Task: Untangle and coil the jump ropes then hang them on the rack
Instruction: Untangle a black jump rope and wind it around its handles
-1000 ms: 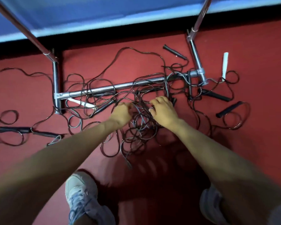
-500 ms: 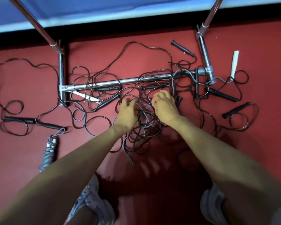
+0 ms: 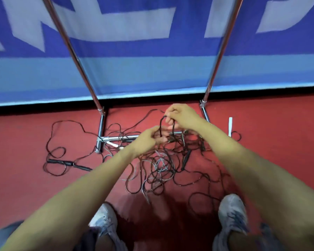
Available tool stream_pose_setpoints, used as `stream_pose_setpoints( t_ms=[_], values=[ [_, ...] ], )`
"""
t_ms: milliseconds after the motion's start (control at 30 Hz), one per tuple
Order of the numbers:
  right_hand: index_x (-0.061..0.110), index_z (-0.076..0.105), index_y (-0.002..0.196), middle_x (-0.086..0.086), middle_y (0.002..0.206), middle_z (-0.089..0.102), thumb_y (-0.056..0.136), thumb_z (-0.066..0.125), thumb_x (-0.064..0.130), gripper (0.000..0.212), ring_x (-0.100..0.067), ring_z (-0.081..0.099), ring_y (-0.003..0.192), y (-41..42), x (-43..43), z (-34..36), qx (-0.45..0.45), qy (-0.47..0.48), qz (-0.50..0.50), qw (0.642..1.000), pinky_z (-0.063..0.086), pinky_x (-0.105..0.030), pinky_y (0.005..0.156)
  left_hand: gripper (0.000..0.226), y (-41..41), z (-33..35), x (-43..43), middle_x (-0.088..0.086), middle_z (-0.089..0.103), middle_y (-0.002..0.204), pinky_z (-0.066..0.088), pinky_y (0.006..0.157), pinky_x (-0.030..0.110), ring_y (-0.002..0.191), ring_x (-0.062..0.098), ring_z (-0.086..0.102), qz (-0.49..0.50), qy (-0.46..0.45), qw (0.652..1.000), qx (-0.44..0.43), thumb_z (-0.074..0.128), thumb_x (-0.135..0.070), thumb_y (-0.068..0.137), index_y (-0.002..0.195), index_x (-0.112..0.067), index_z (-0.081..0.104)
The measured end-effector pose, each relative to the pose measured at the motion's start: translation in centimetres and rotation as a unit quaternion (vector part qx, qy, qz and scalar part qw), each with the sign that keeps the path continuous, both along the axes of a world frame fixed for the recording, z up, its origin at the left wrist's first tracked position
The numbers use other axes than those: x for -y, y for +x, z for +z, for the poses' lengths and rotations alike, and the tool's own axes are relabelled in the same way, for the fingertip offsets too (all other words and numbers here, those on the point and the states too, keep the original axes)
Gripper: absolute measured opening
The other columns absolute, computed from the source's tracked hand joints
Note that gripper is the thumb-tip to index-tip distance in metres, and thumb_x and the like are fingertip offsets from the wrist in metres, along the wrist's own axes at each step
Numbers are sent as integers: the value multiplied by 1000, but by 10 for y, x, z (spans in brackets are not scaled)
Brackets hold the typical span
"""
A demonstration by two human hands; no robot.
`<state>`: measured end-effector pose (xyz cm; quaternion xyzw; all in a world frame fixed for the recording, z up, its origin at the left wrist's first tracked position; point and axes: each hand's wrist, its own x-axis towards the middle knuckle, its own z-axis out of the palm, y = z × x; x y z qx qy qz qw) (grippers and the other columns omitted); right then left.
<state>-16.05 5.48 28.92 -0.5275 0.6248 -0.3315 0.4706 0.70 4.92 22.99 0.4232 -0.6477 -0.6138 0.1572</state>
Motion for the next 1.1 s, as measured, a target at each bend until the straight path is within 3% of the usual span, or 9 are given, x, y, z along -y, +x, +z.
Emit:
stream_pose_setpoints(
  t_ms=[200, 333, 433, 533, 633, 733, 833, 967, 1100],
  values=[
    [4, 51, 80, -14, 74, 53, 99, 44, -1, 21, -18, 52, 62, 22, -18, 93, 175, -11, -67, 982, 57, -21, 52, 24, 0, 83, -39, 3, 66, 104, 52, 84, 19, 89, 4, 63, 30, -16, 994, -101, 58, -2, 92, 117, -4, 61],
    [6, 54, 91, -12, 80, 60, 101, 45, 10, 14, -16, 55, 65, 27, -24, 114, 147, -36, -79, 985, 57, -26, 58, 10, 0, 113, -51, 2, 63, 82, 51, 71, 17, 74, 4, 60, 77, -37, 987, -133, 60, -4, 91, 88, -11, 65],
    [13, 56, 115, -8, 110, 65, 102, 38, 27, 26, -18, 61, 86, 16, -28, 105, -13, -19, -58, 998, 54, -37, 80, 14, 12, 128, -44, 0, 65, 73, 52, 69, 17, 70, 6, 61, 131, -48, 979, -147, 58, -5, 93, 82, -12, 64],
    [16, 58, 126, -4, 118, 67, 103, 28, 41, 44, -19, 61, 112, 9, -45, 79, 138, 38, 5, 990, 41, -42, 102, 13, 17, 140, -36, 3, 66, 74, 55, 67, 17, 69, 7, 65, 160, -9, 970, -184, 55, -3, 94, 85, -8, 63],
    [26, 59, 120, 1, 114, 67, 96, 27, 57, 51, -16, 60, 114, 9, -54, 60, 199, 53, 67, 976, 42, -35, 99, 13, 17, 147, -24, 5, 65, 80, 56, 68, 17, 72, 9, 66, 209, 18, 952, -220, 53, -5, 96, 86, -7, 61],
    [26, 63, 107, 5, 107, 68, 91, 61, 34, 18, -10, 63, 101, 16, -51, 38, 15, 34, 154, 987, 46, -31, 97, 14, 23, 154, -8, 4, 68, 76, 57, 71, 19, 72, 9, 70, 269, 65, 914, -296, 51, -5, 97, 87, -3, 61],
    [24, 60, 102, 4, 103, 65, 85, 72, 30, 22, -11, 59, 93, 20, -43, 16, -78, 40, 151, 985, 45, -42, 101, 16, 33, 160, 8, 1, 70, 66, 57, 65, 19, 69, 9, 70, 345, 95, 858, -368, 52, -4, 96, 83, -2, 61],
    [34, 31, 140, 4, 106, 63, 87, 69, 31, 65, -9, 58, 90, 30, -35, 22, -7, 5, 88, 996, 46, -30, 91, 17, 30, 160, 15, 2, 68, 61, 58, 62, 20, 64, 8, 69, 367, 144, 835, -383, 53, -3, 95, 80, 0, 60],
    [35, 50, 126, 6, 85, 62, 93, 62, 28, 36, -8, 61, 84, 43, -29, 33, 67, 22, 117, 991, 51, -27, 81, 16, 19, 161, 10, 7, 67, 67, 59, 74, 25, 68, 13, 69, 348, 190, 829, -395, 55, -2, 94, 80, 2, 61]
  ],
)
